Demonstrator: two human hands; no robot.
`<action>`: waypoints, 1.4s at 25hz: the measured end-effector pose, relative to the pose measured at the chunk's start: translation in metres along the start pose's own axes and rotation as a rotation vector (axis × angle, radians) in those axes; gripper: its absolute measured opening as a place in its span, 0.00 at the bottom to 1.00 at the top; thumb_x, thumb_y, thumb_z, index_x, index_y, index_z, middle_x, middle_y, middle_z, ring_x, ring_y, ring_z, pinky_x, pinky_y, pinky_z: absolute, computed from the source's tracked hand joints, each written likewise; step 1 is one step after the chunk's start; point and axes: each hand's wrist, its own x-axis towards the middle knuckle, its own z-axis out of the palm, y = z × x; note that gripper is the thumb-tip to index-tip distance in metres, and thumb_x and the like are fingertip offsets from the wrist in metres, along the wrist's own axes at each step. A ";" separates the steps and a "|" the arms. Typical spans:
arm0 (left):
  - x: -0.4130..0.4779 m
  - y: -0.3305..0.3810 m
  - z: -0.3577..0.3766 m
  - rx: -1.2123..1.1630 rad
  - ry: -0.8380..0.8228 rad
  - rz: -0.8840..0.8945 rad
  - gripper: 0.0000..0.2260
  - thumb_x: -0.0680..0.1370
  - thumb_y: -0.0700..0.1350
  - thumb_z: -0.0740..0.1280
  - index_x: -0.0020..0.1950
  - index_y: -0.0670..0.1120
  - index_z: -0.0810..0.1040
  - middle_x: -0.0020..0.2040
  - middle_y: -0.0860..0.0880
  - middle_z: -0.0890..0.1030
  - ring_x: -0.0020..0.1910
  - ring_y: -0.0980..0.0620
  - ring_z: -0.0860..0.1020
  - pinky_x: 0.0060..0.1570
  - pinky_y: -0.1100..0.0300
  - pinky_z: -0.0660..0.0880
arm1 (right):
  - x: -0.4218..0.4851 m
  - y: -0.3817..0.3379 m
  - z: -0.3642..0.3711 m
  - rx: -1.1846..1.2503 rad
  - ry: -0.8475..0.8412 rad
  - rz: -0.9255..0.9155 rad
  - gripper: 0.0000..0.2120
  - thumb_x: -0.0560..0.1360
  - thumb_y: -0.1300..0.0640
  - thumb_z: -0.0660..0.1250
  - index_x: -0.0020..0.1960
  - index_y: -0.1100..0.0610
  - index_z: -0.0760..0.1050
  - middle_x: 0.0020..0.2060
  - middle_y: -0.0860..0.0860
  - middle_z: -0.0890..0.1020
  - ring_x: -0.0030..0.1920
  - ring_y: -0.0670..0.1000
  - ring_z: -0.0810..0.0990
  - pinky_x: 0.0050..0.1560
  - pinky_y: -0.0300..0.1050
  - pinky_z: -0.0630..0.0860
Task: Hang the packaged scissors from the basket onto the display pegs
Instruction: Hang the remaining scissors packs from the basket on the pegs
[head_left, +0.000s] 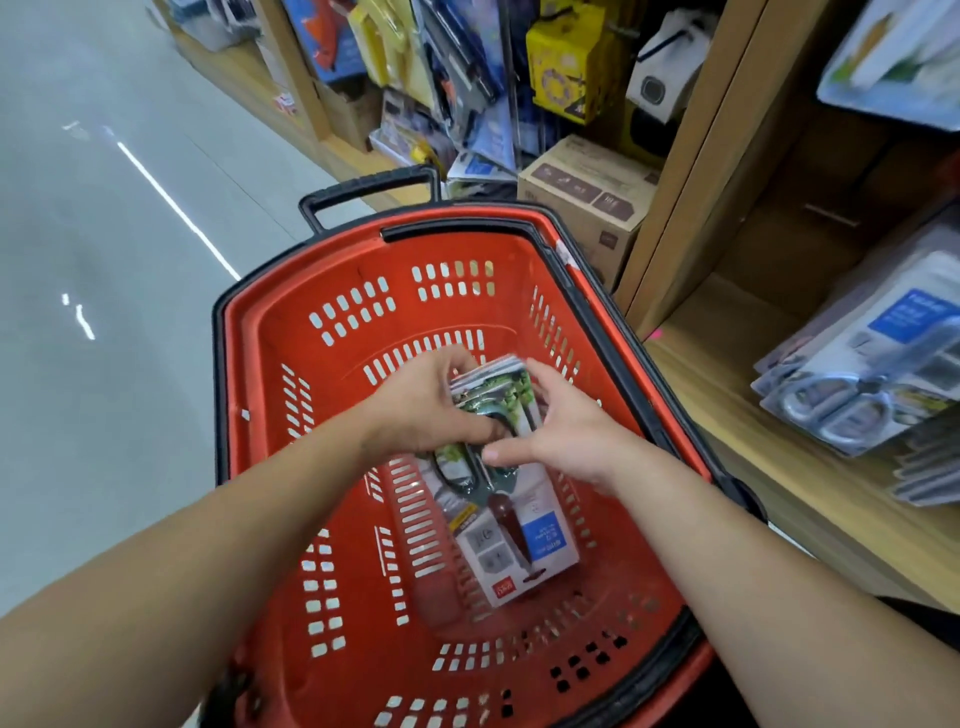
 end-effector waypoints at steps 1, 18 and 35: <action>-0.009 0.008 -0.012 -0.009 0.016 0.011 0.20 0.69 0.43 0.83 0.53 0.51 0.76 0.46 0.47 0.87 0.39 0.51 0.88 0.40 0.52 0.86 | -0.004 -0.001 0.000 -0.012 -0.005 -0.052 0.61 0.58 0.53 0.88 0.83 0.45 0.57 0.67 0.44 0.80 0.66 0.48 0.80 0.71 0.58 0.75; 0.014 -0.052 0.035 -0.450 0.462 -0.234 0.17 0.86 0.55 0.62 0.68 0.46 0.78 0.58 0.46 0.83 0.56 0.46 0.82 0.62 0.44 0.81 | -0.004 -0.006 0.023 -0.423 0.583 -0.174 0.28 0.73 0.46 0.79 0.55 0.52 0.61 0.46 0.47 0.75 0.44 0.53 0.77 0.37 0.47 0.72; 0.068 -0.126 0.157 -0.875 0.209 -0.702 0.06 0.77 0.35 0.74 0.52 0.42 0.84 0.51 0.39 0.87 0.47 0.40 0.86 0.50 0.43 0.85 | 0.028 0.029 0.028 -0.369 0.501 0.040 0.29 0.73 0.46 0.80 0.56 0.51 0.61 0.41 0.43 0.75 0.36 0.40 0.73 0.31 0.38 0.65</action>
